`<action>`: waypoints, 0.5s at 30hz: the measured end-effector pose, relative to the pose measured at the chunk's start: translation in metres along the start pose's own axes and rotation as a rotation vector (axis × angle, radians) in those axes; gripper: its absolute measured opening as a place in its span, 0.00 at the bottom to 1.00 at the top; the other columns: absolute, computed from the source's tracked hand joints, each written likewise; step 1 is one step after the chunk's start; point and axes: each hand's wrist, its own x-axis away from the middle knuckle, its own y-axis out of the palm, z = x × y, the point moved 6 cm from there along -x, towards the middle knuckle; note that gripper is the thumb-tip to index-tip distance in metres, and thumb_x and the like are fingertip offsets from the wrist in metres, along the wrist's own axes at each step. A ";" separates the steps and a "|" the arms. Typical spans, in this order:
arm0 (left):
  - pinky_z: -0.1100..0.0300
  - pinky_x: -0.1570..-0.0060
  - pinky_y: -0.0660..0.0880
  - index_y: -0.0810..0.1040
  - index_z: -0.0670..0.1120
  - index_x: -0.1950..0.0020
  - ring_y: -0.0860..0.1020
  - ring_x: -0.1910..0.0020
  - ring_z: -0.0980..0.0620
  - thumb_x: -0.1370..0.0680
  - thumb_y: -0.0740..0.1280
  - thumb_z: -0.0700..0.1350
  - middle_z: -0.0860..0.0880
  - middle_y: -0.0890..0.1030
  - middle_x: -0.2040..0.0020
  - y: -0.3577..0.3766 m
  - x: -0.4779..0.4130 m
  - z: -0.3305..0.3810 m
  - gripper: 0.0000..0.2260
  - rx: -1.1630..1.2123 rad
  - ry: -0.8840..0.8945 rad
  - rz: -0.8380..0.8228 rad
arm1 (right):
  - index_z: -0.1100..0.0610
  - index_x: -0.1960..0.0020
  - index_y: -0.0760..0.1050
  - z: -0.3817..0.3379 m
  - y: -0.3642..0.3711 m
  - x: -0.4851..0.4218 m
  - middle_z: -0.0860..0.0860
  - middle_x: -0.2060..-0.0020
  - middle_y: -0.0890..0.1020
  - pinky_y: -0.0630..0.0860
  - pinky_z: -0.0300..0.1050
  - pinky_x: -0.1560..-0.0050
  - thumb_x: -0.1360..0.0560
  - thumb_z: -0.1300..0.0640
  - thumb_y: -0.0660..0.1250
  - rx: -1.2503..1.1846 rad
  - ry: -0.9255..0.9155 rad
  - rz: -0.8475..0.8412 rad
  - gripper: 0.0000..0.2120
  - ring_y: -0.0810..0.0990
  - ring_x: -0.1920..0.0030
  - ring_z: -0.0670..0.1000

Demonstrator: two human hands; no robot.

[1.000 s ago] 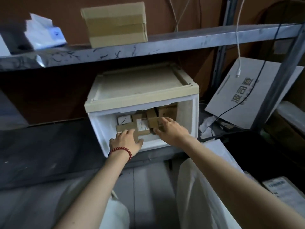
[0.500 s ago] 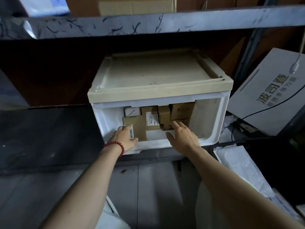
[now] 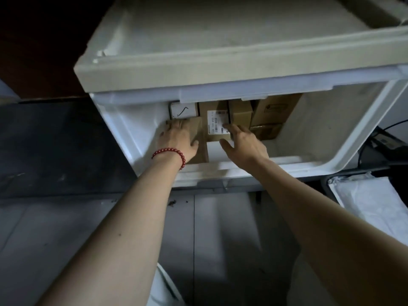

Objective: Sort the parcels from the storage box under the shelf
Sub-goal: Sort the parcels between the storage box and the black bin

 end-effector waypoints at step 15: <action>0.47 0.29 0.58 0.61 0.40 0.27 0.57 0.28 0.37 0.23 0.62 0.54 0.39 0.62 0.29 0.032 -0.053 -0.007 0.29 -0.073 -0.096 0.065 | 0.51 0.25 0.59 0.001 0.060 -0.043 0.56 0.31 0.71 0.70 0.56 0.35 0.20 0.49 0.59 -0.274 0.083 -0.104 0.26 0.69 0.31 0.57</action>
